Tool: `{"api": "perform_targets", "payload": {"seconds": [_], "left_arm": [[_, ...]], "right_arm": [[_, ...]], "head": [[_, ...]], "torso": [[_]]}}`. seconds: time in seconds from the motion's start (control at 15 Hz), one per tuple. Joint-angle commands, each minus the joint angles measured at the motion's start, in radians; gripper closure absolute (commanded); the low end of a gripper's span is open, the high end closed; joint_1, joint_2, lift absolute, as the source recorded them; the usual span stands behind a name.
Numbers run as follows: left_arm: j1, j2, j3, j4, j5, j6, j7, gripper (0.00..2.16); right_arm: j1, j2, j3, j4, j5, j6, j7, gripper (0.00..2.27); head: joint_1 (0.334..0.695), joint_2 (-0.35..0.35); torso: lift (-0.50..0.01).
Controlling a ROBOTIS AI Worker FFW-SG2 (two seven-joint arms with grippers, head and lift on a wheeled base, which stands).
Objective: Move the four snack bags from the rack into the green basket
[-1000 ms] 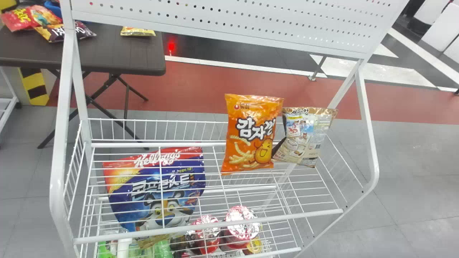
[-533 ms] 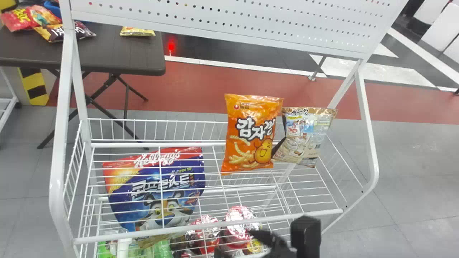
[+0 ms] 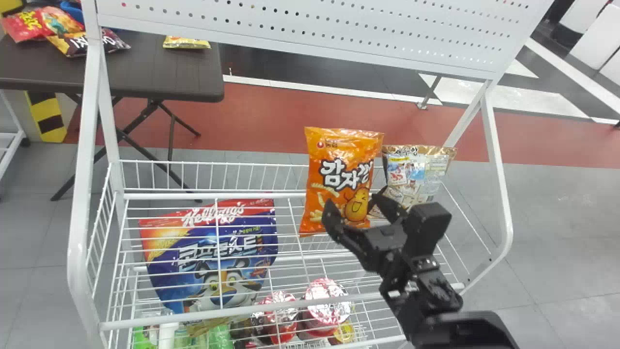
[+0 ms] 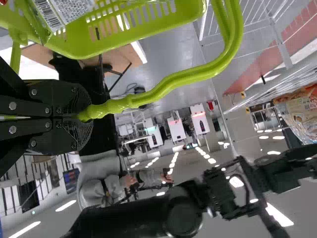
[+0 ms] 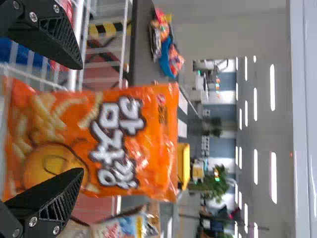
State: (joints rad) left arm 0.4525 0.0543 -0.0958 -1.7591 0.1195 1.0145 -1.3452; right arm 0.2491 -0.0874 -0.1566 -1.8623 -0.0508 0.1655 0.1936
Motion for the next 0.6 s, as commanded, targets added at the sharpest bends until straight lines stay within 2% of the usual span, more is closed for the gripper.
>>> {"api": "perform_targets", "payload": {"seconds": [0.0, 0.2, 0.27, 0.33, 0.4, 0.47, 0.53], "left_arm": [[0.002, 0.004, 0.007, 0.0, 0.006, 0.0, 0.0, 1.79], [0.0, 0.004, 0.005, 0.0, 0.003, 0.003, 0.0, 1.79], [-0.001, 0.001, 0.004, 0.0, 0.002, 0.006, 0.0, 1.79], [-0.003, 0.001, 0.001, -0.002, 0.0, 0.01, 0.0, 1.79], [-0.003, 0.001, 0.001, -0.002, -0.001, 0.01, 0.0, 1.79], [-0.003, -0.001, 0.001, -0.002, -0.003, 0.013, 0.0, 1.79], [-0.003, -0.001, 0.001, -0.002, -0.003, 0.013, 0.001, 1.79]], "right_arm": [[-0.097, -0.002, -0.015, 0.118, 0.019, -0.034, -0.002, 0.08], [-0.188, -0.017, -0.024, 0.213, 0.028, -0.013, 0.078, 0.09], [-0.203, -0.017, -0.024, 0.23, 0.031, -0.001, 0.09, 0.15], [-0.212, -0.017, -0.026, 0.244, 0.029, 0.009, 0.116, 0.37], [-0.22, -0.017, -0.026, 0.25, 0.034, 0.033, 0.144, 1.03], [-0.22, -0.017, -0.026, 0.25, 0.031, 0.055, 0.145, 1.88], [-0.22, -0.017, -0.026, 0.249, 0.028, 0.061, 0.158, 2.07]], "head": [[0.695, -0.35], [0.695, -0.35], [0.695, -0.35], [0.695, -0.35], [0.695, -0.35], [0.695, -0.35], [0.695, -0.35]], "torso": [[0.0], [0.0], [0.0], [0.0], [0.0], [0.0], [0.0]]}}
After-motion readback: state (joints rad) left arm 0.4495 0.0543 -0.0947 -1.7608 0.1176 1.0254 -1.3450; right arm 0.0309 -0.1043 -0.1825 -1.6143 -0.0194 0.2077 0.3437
